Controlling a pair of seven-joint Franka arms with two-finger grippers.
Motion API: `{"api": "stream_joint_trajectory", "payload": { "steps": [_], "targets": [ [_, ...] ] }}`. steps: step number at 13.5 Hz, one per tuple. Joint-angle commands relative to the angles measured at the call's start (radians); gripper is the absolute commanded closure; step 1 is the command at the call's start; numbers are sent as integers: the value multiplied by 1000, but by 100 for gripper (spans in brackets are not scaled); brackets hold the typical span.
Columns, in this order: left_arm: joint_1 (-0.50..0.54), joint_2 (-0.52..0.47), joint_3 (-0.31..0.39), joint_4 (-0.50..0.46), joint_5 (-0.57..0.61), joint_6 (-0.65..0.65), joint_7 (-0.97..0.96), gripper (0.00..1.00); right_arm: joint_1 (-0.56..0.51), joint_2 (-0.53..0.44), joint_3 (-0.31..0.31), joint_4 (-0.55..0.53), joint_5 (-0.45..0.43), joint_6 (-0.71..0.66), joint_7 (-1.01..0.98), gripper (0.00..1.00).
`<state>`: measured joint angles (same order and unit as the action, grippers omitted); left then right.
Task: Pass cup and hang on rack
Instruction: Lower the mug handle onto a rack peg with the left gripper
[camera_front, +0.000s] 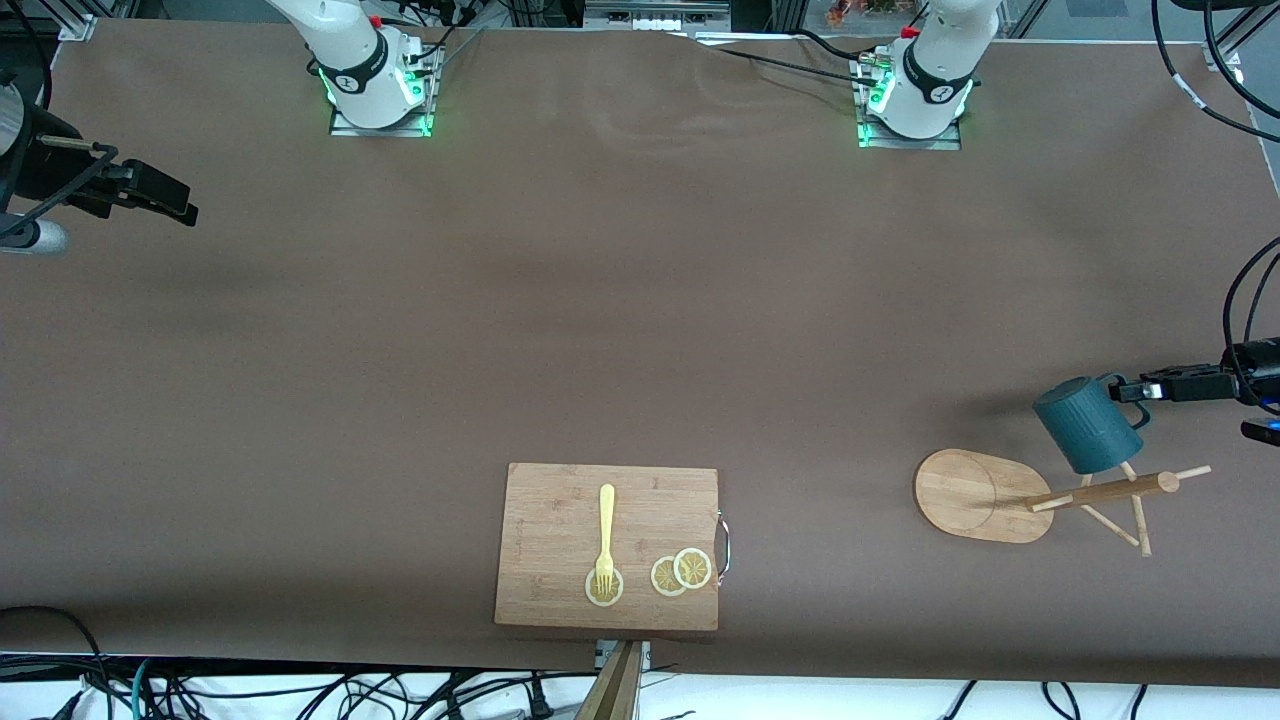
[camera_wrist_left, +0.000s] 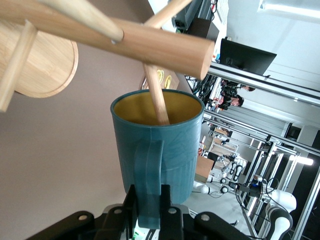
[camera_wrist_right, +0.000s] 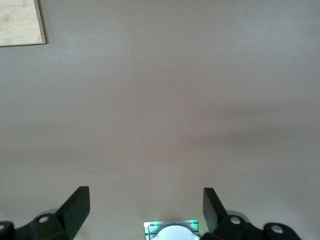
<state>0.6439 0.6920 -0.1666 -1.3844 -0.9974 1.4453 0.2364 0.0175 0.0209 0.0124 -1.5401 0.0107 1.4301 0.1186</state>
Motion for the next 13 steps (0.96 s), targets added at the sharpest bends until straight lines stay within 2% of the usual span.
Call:
{"api": "stream_joint_trajectory", "payload": {
  "steps": [1, 11, 13],
  "targets": [
    [0, 50, -4, 56, -56, 0, -25, 90, -7, 5, 5, 21, 12, -11, -7, 0],
    [29, 115, -1, 62, -96, 26, -8, 86, -7, 5, 3, 21, 12, -11, -7, 0],
    [46, 132, -1, 61, -136, 26, -11, 84, -7, 5, 3, 21, 12, -13, -7, 0]
  ]
}}
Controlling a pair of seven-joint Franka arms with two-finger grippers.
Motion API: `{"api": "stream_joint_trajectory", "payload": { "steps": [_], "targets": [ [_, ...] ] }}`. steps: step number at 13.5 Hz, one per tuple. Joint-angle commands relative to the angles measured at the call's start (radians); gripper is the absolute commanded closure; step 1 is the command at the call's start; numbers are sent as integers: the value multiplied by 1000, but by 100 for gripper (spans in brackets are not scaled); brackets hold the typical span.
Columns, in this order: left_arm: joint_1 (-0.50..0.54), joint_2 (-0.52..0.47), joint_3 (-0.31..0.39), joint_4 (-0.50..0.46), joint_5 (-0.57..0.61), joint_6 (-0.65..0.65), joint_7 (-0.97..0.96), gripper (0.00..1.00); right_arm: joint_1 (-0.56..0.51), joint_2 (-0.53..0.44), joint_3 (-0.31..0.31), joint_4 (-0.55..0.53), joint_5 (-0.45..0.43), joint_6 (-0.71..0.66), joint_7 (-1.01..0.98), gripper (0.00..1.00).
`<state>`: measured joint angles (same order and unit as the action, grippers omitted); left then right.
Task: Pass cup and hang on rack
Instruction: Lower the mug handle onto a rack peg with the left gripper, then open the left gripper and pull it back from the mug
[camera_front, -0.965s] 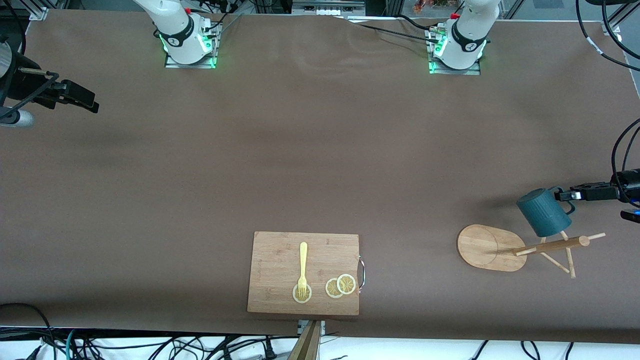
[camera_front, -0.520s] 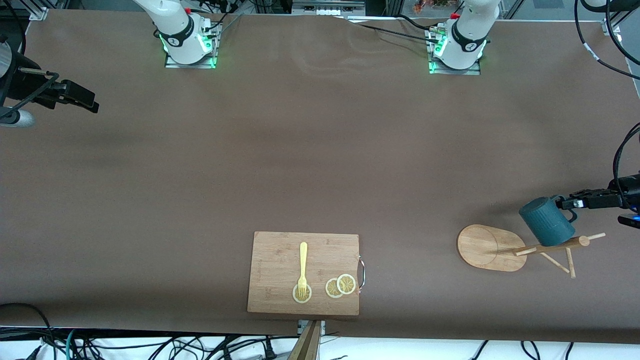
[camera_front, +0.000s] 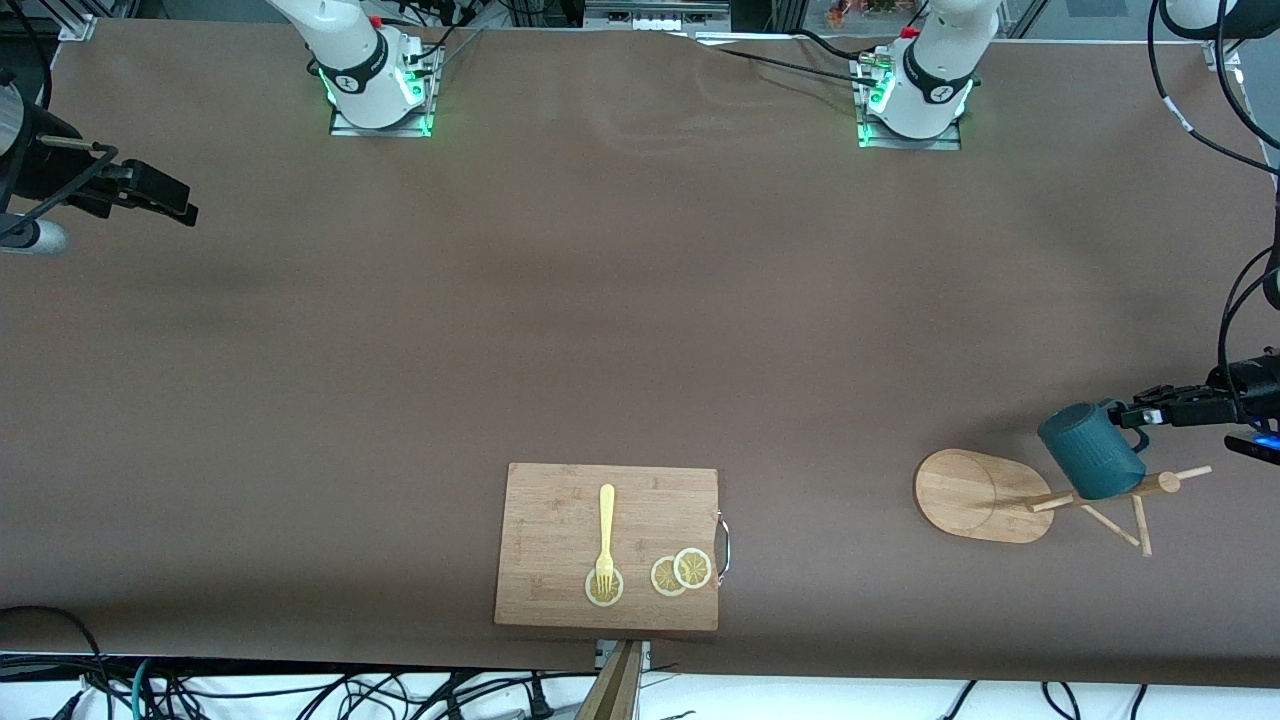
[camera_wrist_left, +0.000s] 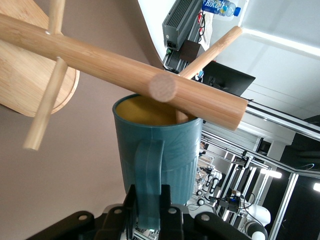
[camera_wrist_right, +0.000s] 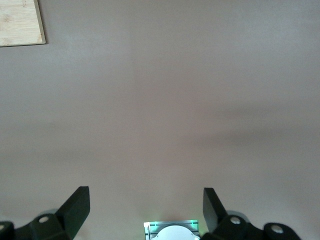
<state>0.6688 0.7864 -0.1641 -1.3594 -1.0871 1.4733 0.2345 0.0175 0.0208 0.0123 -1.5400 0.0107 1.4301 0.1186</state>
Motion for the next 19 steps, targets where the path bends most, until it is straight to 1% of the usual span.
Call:
{"api": "stream_joint_trajectory", "payload": {
  "steps": [1, 2, 3, 4, 6, 9, 10, 12, 14, 16, 19],
  "targets": [
    [23, 40, -3, 36, -54, -4, -11, 54, -7, 5, 5, 21, 12, -11, -7, 0],
    [23, 39, -2, 36, -50, -5, -11, 23, -7, 5, 3, 21, 12, -11, -7, 0],
    [26, 36, -2, 36, -47, -8, -8, 0, -7, 5, 3, 21, 12, -11, -7, 0],
    [31, 33, -2, 36, -34, -11, -7, 0, -7, 5, 3, 21, 12, -11, -7, 0],
    [32, 22, -2, 49, 42, -14, -7, 0, -7, 5, 3, 21, 12, -11, -7, 0],
    [32, 10, -6, 129, 258, -54, -7, 0, -7, 5, 3, 21, 12, -11, -7, 0],
    [29, -5, -12, 135, 327, -57, -6, 0, -7, 5, 3, 21, 12, -11, -7, 0],
    [15, -70, -26, 134, 493, -57, 8, 0, -7, 5, 3, 21, 14, -13, -7, 0],
    [-44, -145, -34, 131, 655, -56, 12, 0, -7, 5, 3, 21, 12, -11, -7, 0],
    [-124, -214, -34, 125, 784, -54, -1, 0, -7, 5, 3, 21, 12, -11, -7, 0],
    [-251, -281, -34, 122, 979, -51, -24, 0, -7, 5, 3, 21, 12, -13, -7, 0]
  ]
}}
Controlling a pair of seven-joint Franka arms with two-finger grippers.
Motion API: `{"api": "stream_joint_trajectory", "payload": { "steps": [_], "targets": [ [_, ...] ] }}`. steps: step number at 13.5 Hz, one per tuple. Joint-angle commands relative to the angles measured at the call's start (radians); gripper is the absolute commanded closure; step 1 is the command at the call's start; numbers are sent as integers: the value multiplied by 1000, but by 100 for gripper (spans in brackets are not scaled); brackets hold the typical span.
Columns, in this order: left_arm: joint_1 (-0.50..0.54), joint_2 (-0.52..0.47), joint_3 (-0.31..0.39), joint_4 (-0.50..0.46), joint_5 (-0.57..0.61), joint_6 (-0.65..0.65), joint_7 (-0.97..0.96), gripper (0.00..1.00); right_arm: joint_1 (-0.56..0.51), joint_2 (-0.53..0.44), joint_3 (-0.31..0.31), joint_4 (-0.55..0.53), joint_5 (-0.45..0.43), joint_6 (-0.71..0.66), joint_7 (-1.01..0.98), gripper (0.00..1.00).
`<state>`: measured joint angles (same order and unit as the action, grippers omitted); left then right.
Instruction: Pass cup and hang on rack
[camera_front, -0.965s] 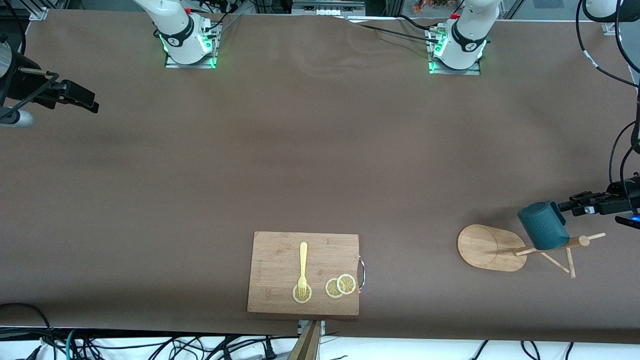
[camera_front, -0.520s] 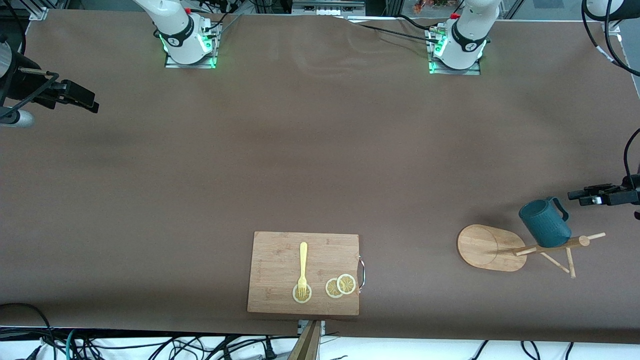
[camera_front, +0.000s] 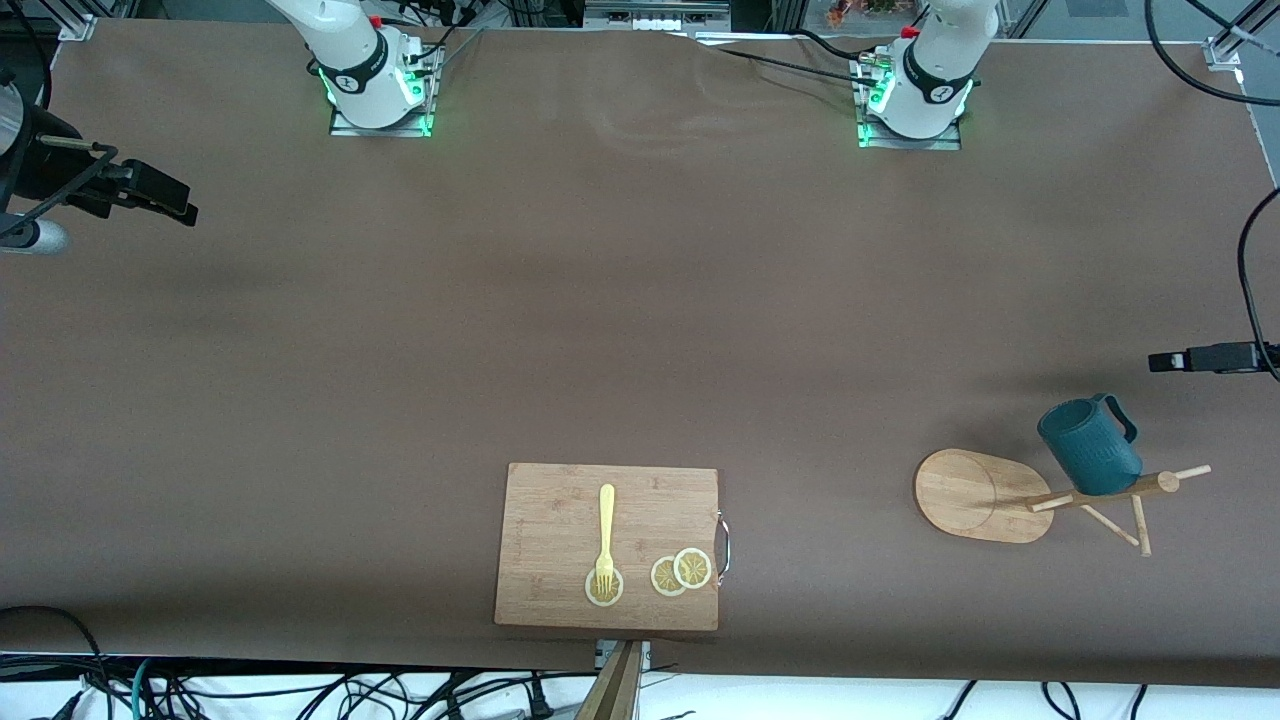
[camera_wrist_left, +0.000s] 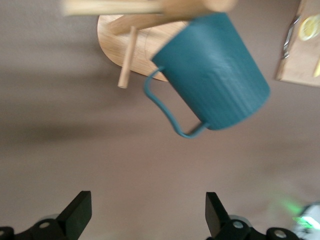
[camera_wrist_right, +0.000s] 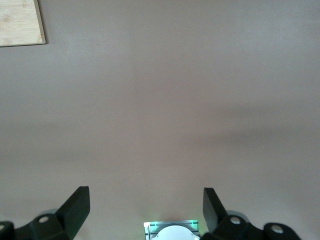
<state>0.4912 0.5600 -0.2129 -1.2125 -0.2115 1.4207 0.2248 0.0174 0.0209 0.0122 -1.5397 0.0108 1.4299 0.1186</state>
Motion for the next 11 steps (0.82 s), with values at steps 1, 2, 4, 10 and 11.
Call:
{"api": "stream_joint_trajectory", "payload": {
  "steps": [1, 2, 4, 10, 11],
  "targets": [
    [-123, -75, 15, -25, 157, 1, -37, 0, -7, 5, 3, 21, 12, -12, -7, 0],
    [-175, -95, 16, -25, 214, 1, -44, 0, -7, 5, 3, 21, 12, -12, -7, 0],
    [-296, -127, 15, -27, 328, 1, -82, 0, -7, 5, 3, 21, 12, -12, -7, 0],
    [-453, -157, 6, -25, 346, -5, -164, 0, -7, 5, 3, 21, 12, -12, -7, 0],
    [-456, -157, 6, -19, 346, -5, -144, 0, -7, 5, 3, 21, 12, -12, -7, 0]
  ]
}}
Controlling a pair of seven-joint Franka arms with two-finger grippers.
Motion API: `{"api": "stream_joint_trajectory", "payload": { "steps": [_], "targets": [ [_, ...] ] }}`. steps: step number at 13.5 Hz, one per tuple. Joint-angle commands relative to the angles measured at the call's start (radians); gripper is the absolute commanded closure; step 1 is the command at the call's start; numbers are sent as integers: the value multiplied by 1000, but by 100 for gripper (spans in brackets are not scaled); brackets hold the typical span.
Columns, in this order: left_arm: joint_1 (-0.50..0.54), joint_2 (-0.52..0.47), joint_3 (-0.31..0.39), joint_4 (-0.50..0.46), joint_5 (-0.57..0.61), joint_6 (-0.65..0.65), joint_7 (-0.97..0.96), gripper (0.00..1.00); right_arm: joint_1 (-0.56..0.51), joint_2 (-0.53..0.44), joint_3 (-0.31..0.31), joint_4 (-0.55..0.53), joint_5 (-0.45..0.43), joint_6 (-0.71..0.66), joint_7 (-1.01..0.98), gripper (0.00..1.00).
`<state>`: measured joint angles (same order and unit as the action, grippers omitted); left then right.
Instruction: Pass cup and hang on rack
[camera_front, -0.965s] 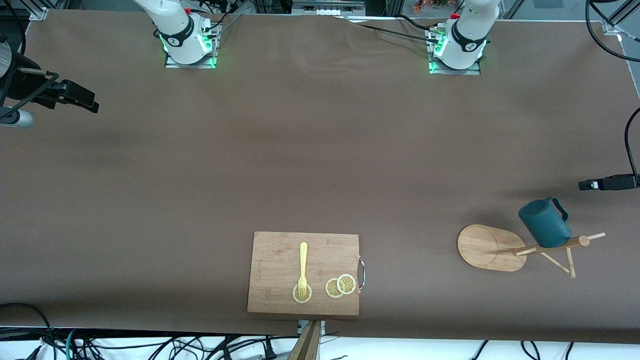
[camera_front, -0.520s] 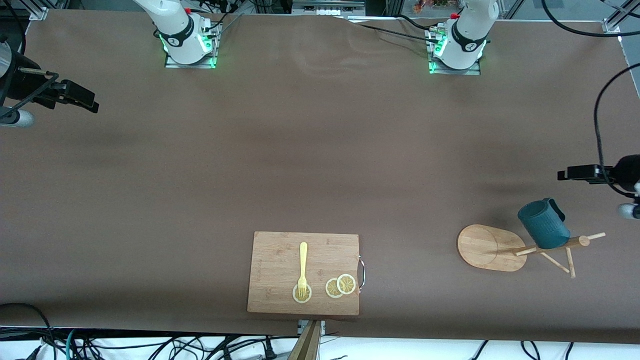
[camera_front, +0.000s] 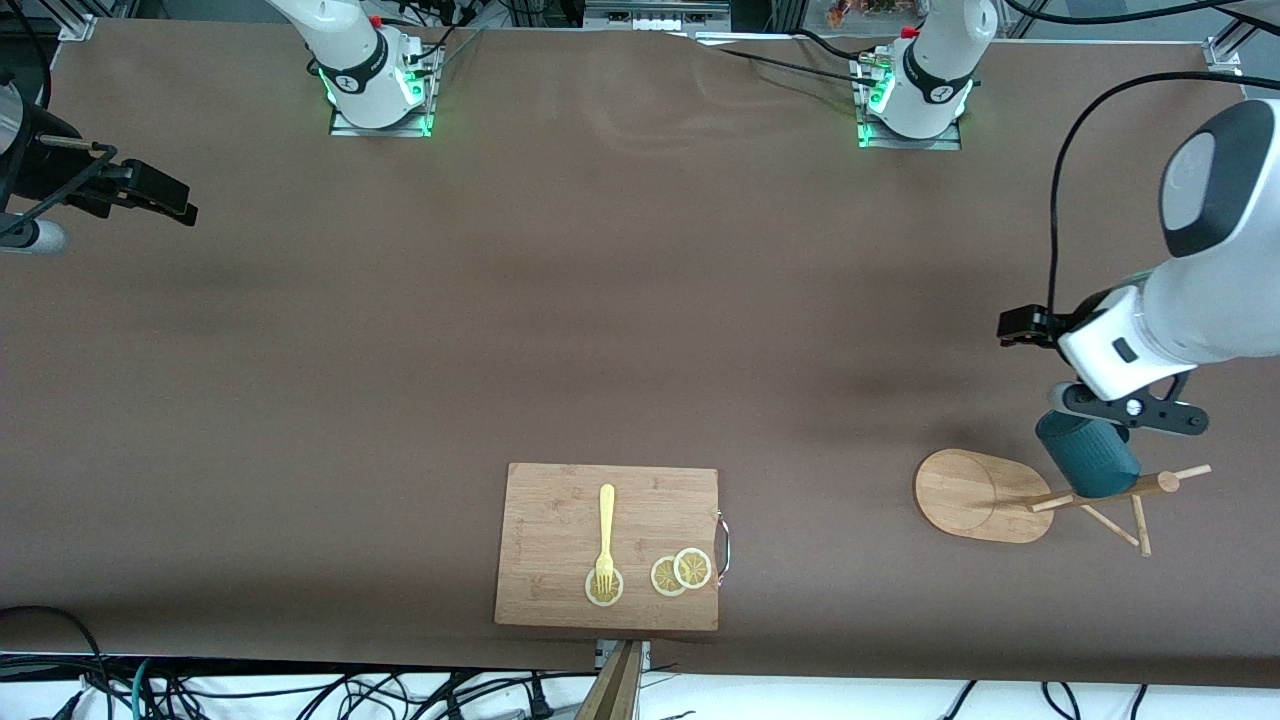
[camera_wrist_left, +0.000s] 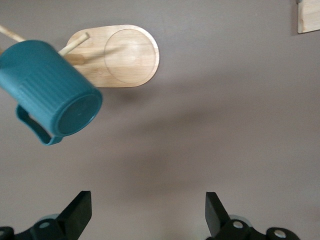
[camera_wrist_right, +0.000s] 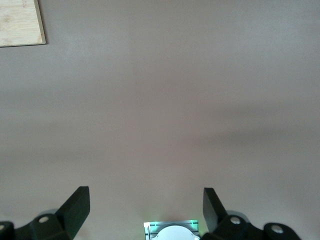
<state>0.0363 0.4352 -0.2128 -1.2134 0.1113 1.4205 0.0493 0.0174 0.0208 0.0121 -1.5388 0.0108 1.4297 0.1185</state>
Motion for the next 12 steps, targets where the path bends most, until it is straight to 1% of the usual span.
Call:
{"api": "stream_joint_trajectory", "payload": {
  "steps": [1, 2, 4, 5, 6, 7, 9, 11, 12],
  "targets": [
    [2, -30, 12, -15, 21, -2, 44, 0, -7, 5, 3, 20, 12, -12, -8, 0],
    [8, -32, 13, 0, 18, 3, 43, 0, -7, 5, 3, 20, 12, -12, -8, 0],
    [10, -32, 27, 21, 13, 78, 44, 0, -7, 5, 3, 20, 12, -12, -8, 0],
    [5, -39, 35, 18, 2, 84, 43, 0, -7, 5, 3, 20, 12, -12, -8, 0],
    [1, -74, 42, -13, 2, 86, 31, 0, -7, 5, 3, 20, 12, -12, -8, 0],
    [2, -129, 43, -88, -5, 98, 20, 0, -7, 5, 3, 20, 12, -12, -8, 0],
    [1, -205, 43, -182, -2, 159, -15, 0, -7, 5, 3, 20, 12, -12, -8, 0],
    [1, -312, 47, -352, -5, 262, -57, 0, -7, 5, 3, 20, 14, -12, -8, 0],
    [-22, -379, 64, -438, -5, 312, -69, 0, -7, 5, 3, 20, 14, -12, -8, 0]
  ]
}}
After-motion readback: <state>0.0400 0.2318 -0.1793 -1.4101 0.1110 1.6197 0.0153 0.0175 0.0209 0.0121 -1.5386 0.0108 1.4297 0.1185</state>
